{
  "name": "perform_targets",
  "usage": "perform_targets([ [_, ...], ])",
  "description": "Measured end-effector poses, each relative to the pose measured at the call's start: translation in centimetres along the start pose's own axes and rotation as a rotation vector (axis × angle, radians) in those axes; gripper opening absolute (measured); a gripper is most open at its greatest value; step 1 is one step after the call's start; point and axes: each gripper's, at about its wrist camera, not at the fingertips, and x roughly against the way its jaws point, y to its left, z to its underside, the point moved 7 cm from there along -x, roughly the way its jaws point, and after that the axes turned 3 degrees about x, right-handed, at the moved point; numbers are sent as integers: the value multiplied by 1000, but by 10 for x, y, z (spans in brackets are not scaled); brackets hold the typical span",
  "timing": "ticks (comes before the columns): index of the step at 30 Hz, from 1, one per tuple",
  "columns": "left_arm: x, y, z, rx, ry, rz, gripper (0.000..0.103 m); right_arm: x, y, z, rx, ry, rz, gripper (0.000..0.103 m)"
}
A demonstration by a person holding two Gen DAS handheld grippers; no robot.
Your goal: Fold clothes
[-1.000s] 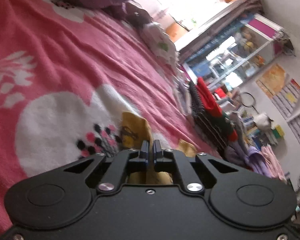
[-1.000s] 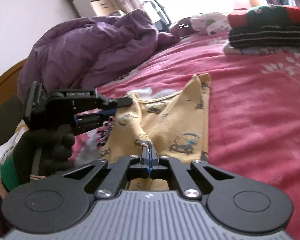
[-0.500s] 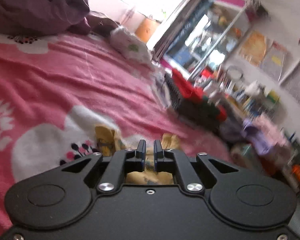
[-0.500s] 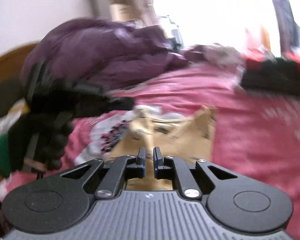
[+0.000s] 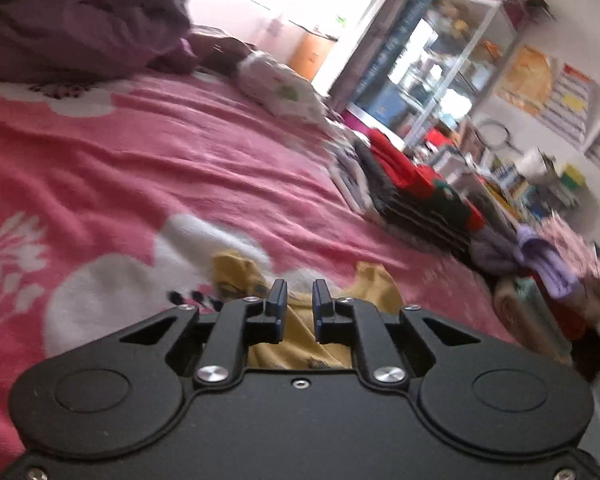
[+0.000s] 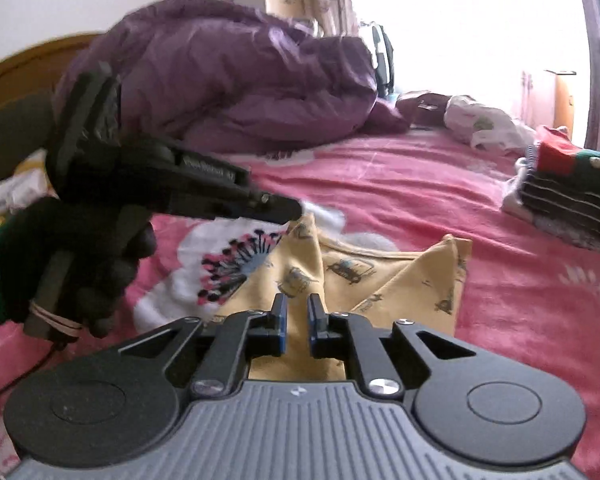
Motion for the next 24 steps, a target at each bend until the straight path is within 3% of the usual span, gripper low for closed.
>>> perform_targets([
  [2, 1, -7, 3, -40, 35, 22, 9, -21, -5, 5, -5, 90, 15, 11],
  [6, -3, -21, 16, -150, 140, 93, 9, -17, -6, 1, -21, 85, 28, 9],
  [8, -12, -23, 27, -181, 193, 68, 13, -18, -6, 6, -43, 85, 16, 12],
  [9, -17, -23, 32, -207, 193, 19, 14, -19, -7, 8, -63, 83, 11, 11],
  [10, -20, -22, 36, -226, 187, -26, 15, -19, -9, 9, -84, 81, 9, 11],
  [13, -20, -15, 25, -171, 80, -80, 29, -18, -11, 10, -110, 78, 11, 12],
  [19, -2, 16, -4, -49, -86, -200, 29, -11, -6, 11, -87, 80, 24, 12],
  [21, 10, 21, -13, -5, -115, -160, 29, -9, -6, 10, -79, 81, 30, 12],
  [24, 15, 15, -17, -8, -91, -85, 29, -5, -3, 6, -71, 65, 30, 13],
])
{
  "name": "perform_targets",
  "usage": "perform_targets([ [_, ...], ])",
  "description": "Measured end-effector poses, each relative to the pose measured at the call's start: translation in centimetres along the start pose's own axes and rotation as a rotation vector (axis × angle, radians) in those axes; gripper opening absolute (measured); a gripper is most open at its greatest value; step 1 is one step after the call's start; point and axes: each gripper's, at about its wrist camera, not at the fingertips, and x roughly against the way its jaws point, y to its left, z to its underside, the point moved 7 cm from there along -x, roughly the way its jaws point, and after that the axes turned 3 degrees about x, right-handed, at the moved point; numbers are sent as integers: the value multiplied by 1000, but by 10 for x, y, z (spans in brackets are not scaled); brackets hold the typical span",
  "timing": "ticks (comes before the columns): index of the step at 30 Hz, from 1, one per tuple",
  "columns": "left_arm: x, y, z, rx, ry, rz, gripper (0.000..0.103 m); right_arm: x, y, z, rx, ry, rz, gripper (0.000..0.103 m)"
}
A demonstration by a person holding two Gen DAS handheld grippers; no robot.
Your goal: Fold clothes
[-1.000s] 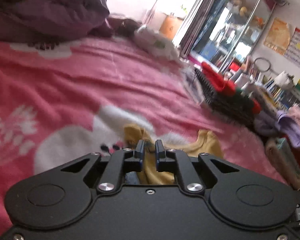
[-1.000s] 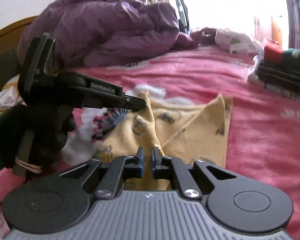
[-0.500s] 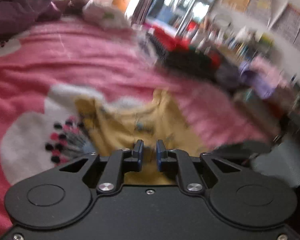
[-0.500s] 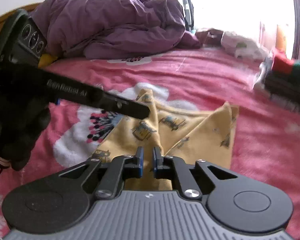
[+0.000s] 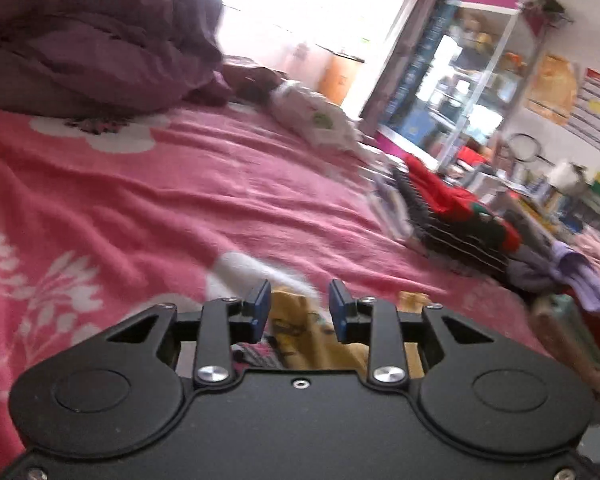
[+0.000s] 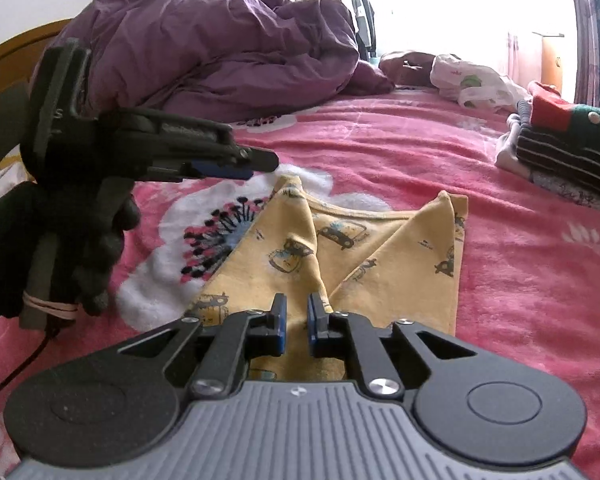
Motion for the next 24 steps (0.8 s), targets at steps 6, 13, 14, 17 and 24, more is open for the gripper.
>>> perform_targets([
  [6, -25, -9, 20, 51, 120, 90, 30, -24, 5, -22, 38, -14, -3, 13],
  [13, -27, 7, 17, 134, 86, 23, 33, -43, -18, -19, -107, 45, -17, 13],
  [14, -25, 7, 16, 142, 73, 26, 33, -39, -17, -17, -87, 38, -4, 13],
  [17, -19, 3, 11, 155, 49, 75, 33, -21, -14, -17, -64, -23, 8, 14],
  [24, -34, 1, 22, 154, 102, 35, 55, -22, 1, -11, 19, 10, 0, 19],
])
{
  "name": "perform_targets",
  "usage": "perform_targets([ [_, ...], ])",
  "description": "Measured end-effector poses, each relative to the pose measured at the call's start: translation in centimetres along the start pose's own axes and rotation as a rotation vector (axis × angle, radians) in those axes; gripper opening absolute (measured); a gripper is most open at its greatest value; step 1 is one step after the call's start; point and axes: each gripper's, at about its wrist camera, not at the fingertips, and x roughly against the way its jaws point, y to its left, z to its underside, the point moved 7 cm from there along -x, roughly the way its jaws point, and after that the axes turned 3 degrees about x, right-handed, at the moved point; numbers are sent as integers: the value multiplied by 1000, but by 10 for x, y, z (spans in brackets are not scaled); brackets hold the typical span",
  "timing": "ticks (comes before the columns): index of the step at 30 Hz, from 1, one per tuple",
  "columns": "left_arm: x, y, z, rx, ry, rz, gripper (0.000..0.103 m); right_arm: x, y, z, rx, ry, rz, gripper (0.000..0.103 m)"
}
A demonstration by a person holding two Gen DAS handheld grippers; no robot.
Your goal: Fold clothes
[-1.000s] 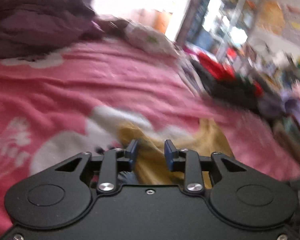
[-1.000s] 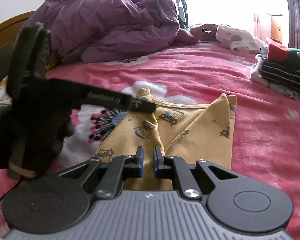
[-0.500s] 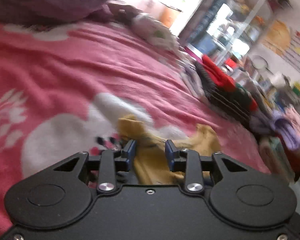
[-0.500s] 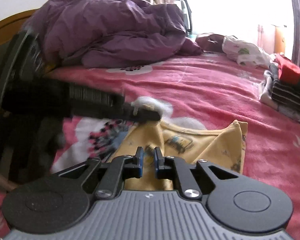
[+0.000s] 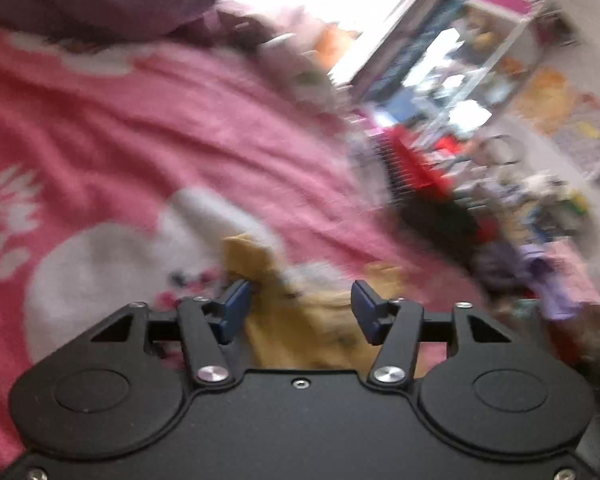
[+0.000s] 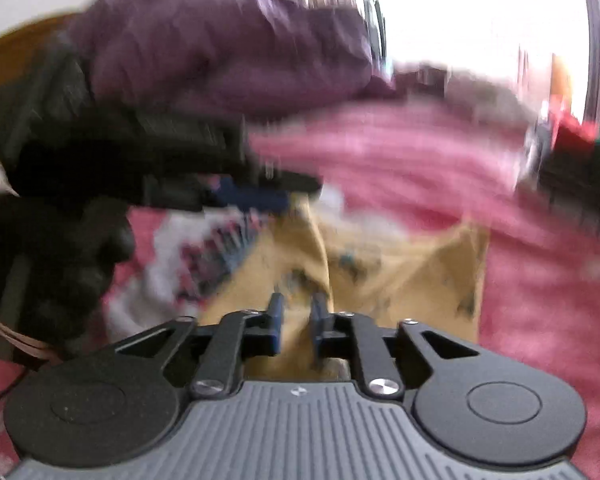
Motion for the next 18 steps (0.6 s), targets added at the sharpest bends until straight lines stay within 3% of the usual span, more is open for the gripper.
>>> perform_targets([
  [3, 9, 7, -9, 41, -59, -5, 55, 4, -3, 1, -33, 6, -7, 19],
  [7, 29, 19, -22, 121, -111, 23, 55, 30, -16, 4, -83, -50, -33, 20],
  [12, 30, 34, -22, 189, -75, 6, 59, 46, -62, 11, -244, -78, -40, 30],
  [18, 20, 31, -13, 158, -10, 22, 62, 34, -129, 20, -484, -70, -57, 40],
])
